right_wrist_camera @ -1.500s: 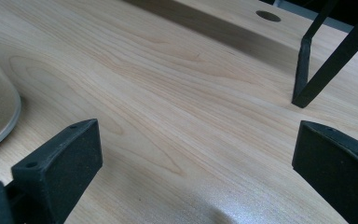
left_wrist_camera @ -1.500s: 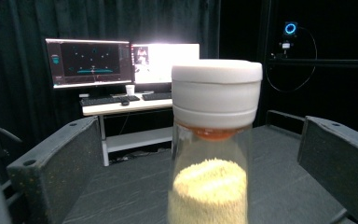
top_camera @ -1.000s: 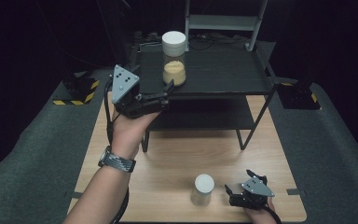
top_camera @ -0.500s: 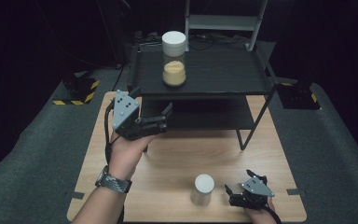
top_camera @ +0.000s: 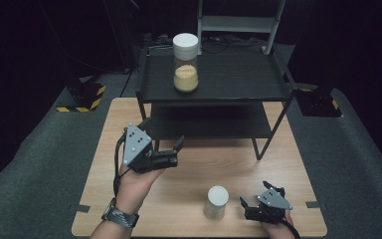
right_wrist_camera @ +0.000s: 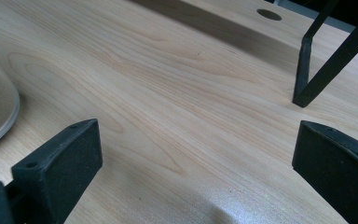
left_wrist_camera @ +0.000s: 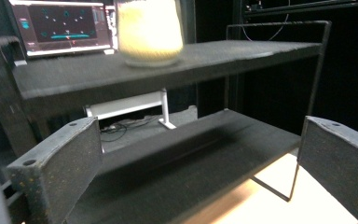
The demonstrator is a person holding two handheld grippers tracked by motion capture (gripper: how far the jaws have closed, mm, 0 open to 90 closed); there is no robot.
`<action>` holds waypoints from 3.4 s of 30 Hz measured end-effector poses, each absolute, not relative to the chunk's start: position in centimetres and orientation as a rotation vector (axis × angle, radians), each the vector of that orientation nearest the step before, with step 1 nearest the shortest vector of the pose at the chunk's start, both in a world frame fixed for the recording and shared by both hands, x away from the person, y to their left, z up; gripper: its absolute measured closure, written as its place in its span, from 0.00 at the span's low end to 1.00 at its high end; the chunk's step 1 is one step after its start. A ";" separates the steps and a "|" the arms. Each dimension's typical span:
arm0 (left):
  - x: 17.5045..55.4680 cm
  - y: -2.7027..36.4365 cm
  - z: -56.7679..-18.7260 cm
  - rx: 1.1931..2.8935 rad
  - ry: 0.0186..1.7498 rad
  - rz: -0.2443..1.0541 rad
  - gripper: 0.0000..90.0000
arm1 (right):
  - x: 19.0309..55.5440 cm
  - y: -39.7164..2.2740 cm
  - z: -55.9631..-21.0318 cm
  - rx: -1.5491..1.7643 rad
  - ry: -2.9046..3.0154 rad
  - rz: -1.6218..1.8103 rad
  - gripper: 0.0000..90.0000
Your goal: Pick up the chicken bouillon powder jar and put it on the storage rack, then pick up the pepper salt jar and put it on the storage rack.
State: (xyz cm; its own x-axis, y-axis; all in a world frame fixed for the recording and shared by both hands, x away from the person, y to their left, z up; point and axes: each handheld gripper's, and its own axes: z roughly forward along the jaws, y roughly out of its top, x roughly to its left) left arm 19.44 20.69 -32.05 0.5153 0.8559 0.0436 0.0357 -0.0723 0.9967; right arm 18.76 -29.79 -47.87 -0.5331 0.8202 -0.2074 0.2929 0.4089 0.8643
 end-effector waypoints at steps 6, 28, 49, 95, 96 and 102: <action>18.5 20.5 -34.1 1.536 0.804 0.807 0.00 | 18.8 -29.8 -47.9 0.942 2.034 1.068 0.01; 16.9 20.8 -43.3 1.678 0.891 0.747 0.00 | 18.7 -29.6 -47.8 0.941 2.034 1.060 0.01; 18.6 19.6 -47.5 1.951 0.944 0.719 0.00 | 18.7 -29.4 -47.8 0.959 2.021 1.050 0.01; 18.1 18.0 -47.3 2.065 0.889 0.804 0.01 | 16.9 -30.9 -47.2 0.925 1.909 1.206 0.01; 18.1 18.1 -47.3 2.065 0.890 0.803 0.01 | 16.8 -31.0 -47.1 0.923 1.902 1.213 0.01; 18.2 18.1 -47.2 2.069 0.884 0.799 0.01 | 15.9 -31.0 -46.3 0.920 1.852 1.257 0.00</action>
